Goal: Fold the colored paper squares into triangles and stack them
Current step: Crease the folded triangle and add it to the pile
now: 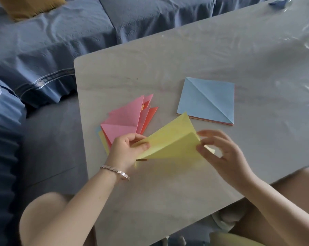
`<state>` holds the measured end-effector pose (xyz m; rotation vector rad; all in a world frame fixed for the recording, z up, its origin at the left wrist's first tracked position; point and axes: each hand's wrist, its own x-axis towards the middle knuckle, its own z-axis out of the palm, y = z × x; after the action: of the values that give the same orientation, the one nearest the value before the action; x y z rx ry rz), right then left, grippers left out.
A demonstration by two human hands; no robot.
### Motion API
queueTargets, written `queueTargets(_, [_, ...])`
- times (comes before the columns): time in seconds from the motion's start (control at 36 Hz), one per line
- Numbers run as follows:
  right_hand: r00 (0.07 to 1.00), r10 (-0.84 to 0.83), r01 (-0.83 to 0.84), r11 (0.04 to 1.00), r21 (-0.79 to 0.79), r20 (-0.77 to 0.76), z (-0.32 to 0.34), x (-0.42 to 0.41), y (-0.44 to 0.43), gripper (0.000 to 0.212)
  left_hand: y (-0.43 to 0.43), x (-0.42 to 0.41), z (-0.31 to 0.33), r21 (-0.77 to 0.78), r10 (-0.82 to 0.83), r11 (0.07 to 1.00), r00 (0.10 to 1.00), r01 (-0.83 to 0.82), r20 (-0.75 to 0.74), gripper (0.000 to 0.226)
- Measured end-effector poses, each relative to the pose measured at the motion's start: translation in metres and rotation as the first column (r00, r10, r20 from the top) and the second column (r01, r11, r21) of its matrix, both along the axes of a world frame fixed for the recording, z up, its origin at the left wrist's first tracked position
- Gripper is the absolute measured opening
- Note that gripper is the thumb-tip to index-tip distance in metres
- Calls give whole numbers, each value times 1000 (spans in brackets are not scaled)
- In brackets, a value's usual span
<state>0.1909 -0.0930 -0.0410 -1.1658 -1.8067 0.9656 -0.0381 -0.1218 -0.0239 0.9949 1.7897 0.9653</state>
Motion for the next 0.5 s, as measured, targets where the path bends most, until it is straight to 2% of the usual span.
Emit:
queueTargets(0.06, [997, -74, 71, 992, -104, -24, 2, 0, 6, 13, -6, 0, 2, -13, -19, 1000, 993, 21, 119, 19])
queueTargets(0.14, [996, -71, 56, 968, -246, -50, 5, -3, 13, 3, -14, 0, 6, -28, -73, 996, 972, 81, 221, 21])
queueTargets(0.22, [993, -70, 32, 935, -352, -95, 9, -5, 15, 15, -20, -1, 9, -75, -159, 980, 955, 182, 250, 20])
queueTargets(0.28, [994, -82, 53, 935, -352, -69, 12, -5, 13, 17, -22, -2, 10, -106, -220, 963, 949, 248, 226, 18])
queueTargets(0.36, [995, -90, 68, 938, -341, -49, 15, -6, 8, 18, -24, -3, 12, -160, -280, 942, 953, 296, 120, 14])
queueTargets(0.44, [994, -99, 76, 936, -344, -50, 21, -9, 2, 19, -23, -1, 16, -155, -290, 952, 936, 263, -200, 10])
queueTargets(0.5, [994, -100, 77, 943, -324, -54, 25, -11, -2, 18, -22, 5, 22, -50, -219, 975, 909, 215, -355, 11])
